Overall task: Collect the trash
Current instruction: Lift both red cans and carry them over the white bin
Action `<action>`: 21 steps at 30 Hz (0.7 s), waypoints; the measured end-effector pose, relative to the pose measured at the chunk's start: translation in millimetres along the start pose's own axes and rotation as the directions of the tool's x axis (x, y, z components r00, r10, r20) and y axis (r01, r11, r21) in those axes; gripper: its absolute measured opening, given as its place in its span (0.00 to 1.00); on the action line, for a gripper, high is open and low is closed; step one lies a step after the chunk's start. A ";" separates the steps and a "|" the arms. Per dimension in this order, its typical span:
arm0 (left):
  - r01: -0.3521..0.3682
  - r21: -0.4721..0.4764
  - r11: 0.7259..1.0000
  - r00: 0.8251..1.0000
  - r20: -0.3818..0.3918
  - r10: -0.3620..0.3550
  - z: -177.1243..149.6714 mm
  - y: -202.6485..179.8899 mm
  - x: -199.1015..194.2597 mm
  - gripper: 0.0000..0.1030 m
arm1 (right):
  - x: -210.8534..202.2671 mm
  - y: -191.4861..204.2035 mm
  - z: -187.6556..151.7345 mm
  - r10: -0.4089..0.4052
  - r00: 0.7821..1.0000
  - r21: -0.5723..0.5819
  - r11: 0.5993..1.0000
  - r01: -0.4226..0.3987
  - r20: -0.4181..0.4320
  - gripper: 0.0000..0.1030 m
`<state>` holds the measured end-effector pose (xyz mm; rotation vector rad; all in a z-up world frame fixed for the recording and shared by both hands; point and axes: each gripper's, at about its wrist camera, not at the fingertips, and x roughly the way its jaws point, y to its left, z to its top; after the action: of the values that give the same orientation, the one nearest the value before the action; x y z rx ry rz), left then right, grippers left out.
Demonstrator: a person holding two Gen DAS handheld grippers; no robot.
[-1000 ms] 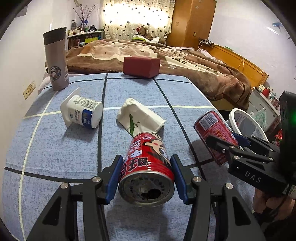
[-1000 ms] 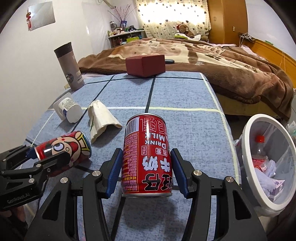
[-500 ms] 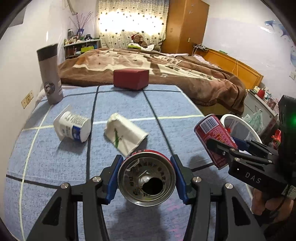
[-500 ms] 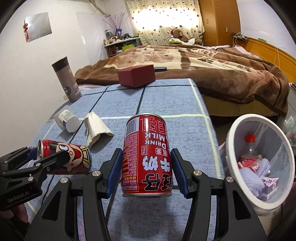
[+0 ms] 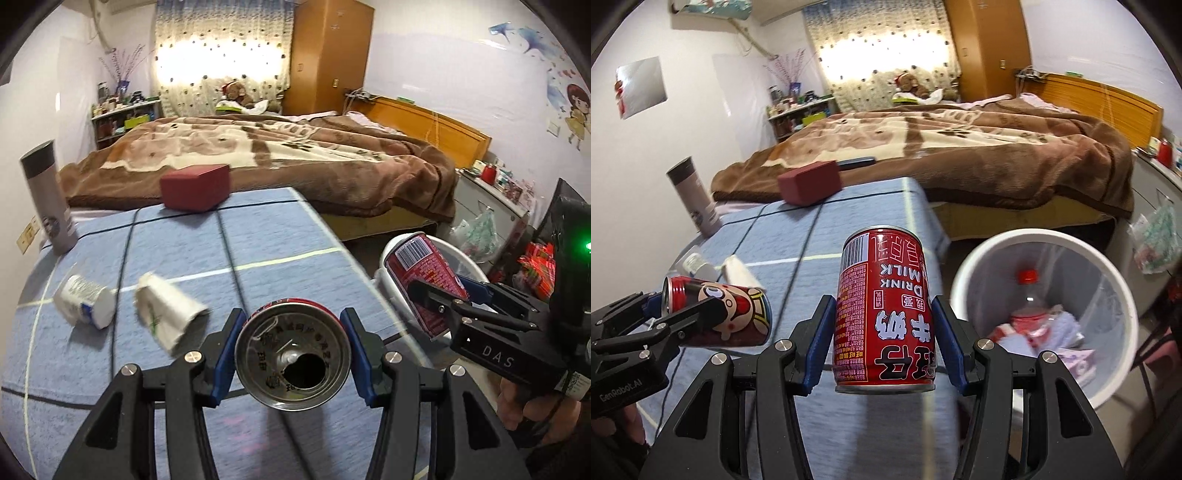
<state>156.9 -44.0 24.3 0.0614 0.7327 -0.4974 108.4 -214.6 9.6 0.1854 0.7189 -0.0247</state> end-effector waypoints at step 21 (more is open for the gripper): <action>0.169 0.126 0.978 0.986 -0.035 -0.166 34.0 -122.5 57.2 0.53 | -14.6 -105.4 5.9 -0.161 0.987 0.122 0.980 0.160 0.000 0.53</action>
<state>158.6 -183.3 26.5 0.1268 0.7329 -0.7057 92.2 -319.8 6.6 0.2432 0.7212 -0.2235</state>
